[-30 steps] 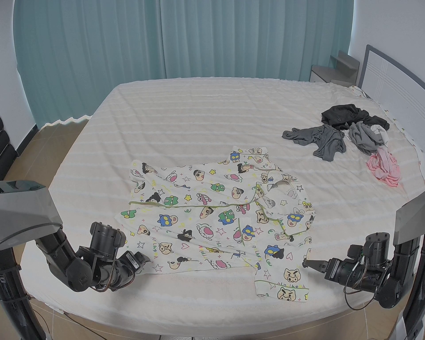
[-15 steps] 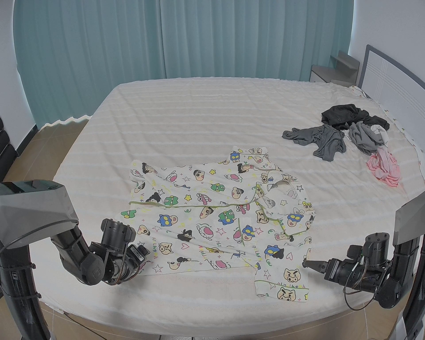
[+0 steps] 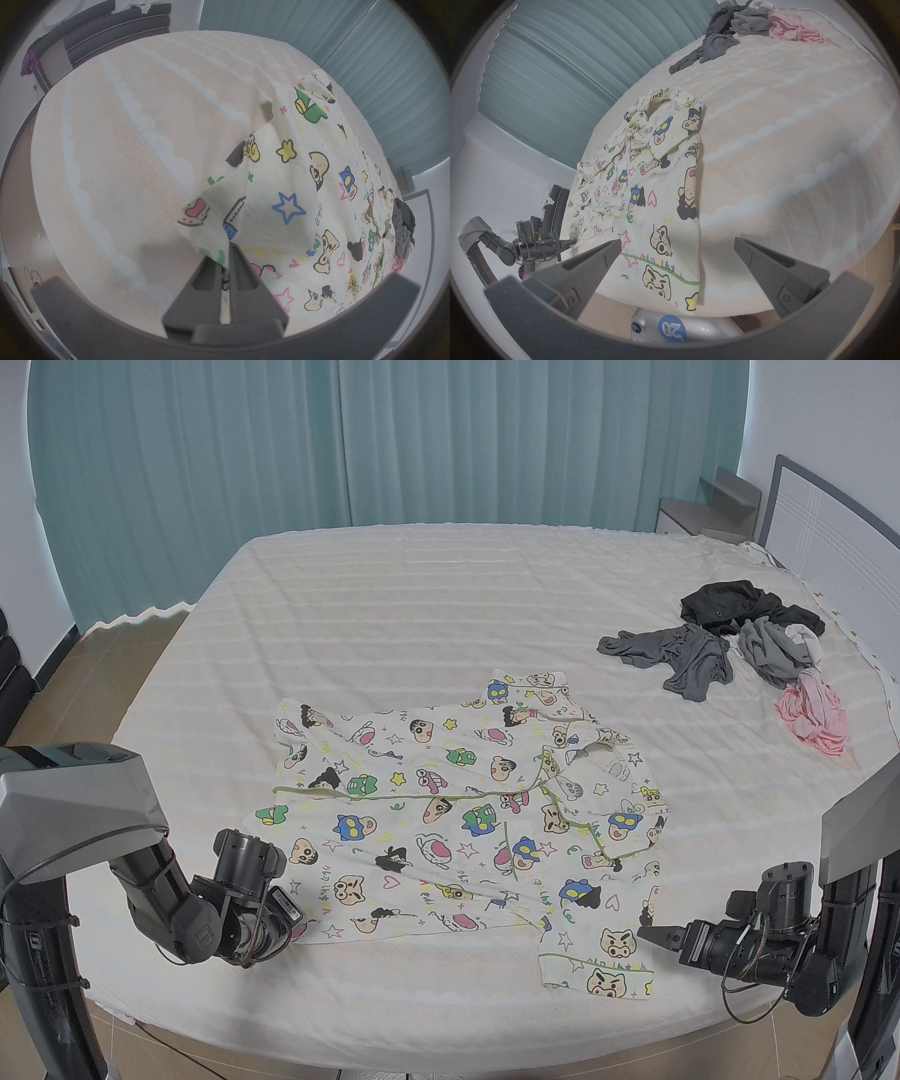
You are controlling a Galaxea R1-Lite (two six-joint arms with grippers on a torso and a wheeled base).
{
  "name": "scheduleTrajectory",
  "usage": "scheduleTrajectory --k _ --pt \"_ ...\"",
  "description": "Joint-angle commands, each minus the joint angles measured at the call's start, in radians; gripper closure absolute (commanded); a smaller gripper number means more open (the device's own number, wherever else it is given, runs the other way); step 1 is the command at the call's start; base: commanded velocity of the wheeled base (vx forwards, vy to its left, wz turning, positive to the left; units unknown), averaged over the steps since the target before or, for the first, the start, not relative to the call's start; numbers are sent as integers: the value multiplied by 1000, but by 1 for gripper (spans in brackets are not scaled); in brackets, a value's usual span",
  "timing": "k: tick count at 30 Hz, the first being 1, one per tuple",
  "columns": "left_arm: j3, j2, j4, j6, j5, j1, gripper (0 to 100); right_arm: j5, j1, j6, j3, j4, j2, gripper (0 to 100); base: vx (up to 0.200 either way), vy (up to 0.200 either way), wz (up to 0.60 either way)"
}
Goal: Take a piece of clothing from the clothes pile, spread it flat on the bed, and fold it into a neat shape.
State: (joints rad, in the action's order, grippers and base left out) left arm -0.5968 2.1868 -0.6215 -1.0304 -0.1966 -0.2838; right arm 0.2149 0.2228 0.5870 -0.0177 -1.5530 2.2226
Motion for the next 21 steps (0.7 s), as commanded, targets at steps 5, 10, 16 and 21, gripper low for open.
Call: scheduleTrajectory --k 5,10,16,21 --pt "5 -56 2 3 0 25 100 -2 33 -1 -13 -15 48 0 0 0 0" --pt "6 -73 25 26 0 49 100 -2 53 -6 -39 -13 71 0 0 0 0" --pt "9 -84 29 27 6 84 100 -2 87 -12 -36 -13 97 0 0 0 0" --pt "31 -124 31 29 54 114 100 -3 127 -39 -27 -13 101 0 0 0 0"
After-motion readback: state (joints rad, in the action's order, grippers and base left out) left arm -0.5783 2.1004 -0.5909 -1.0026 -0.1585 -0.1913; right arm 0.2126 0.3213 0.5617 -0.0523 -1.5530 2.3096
